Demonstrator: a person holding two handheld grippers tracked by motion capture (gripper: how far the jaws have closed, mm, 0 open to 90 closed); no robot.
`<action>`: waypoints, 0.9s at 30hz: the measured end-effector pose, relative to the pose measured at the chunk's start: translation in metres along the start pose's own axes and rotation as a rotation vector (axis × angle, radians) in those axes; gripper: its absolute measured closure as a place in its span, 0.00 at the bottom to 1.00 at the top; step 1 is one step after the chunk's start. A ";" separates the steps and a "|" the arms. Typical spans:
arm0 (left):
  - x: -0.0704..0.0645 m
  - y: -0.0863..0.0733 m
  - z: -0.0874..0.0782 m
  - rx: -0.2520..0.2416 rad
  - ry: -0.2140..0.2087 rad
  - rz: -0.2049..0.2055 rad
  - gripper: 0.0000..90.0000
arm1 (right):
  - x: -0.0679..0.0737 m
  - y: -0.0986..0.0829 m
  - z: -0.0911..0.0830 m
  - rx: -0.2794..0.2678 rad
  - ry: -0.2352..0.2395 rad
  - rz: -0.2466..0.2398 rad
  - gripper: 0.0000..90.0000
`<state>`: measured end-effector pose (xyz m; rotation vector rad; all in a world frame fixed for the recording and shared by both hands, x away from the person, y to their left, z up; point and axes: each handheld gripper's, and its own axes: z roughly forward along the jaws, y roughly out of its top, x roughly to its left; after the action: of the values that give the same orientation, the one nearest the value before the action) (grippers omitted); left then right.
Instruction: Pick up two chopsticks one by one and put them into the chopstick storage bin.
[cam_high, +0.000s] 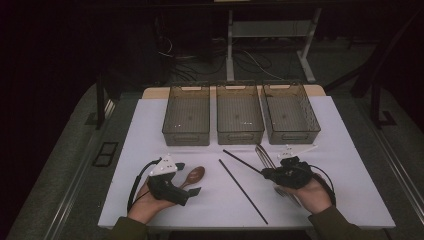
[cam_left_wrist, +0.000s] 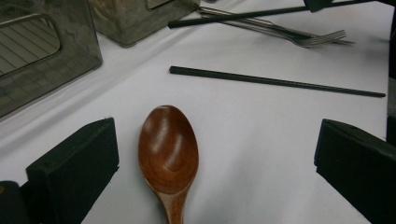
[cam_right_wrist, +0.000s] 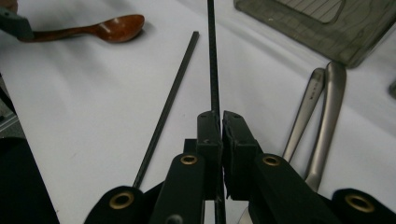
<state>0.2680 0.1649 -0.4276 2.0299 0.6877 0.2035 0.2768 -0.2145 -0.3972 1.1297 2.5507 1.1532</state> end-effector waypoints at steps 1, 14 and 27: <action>-0.001 -0.001 -0.001 0.000 -0.003 0.002 0.00 | -0.001 0.001 -0.001 -0.004 0.001 -0.002 0.96; -0.005 -0.002 -0.003 0.012 -0.001 0.035 0.00 | -0.002 0.017 -0.001 -0.046 0.019 -0.023 0.96; -0.008 -0.002 0.002 0.035 0.030 0.051 0.00 | -0.002 0.037 0.002 -0.078 0.015 -0.034 0.96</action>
<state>0.2619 0.1600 -0.4289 2.0826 0.6632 0.2541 0.3004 -0.1988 -0.3729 1.0599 2.5020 1.2455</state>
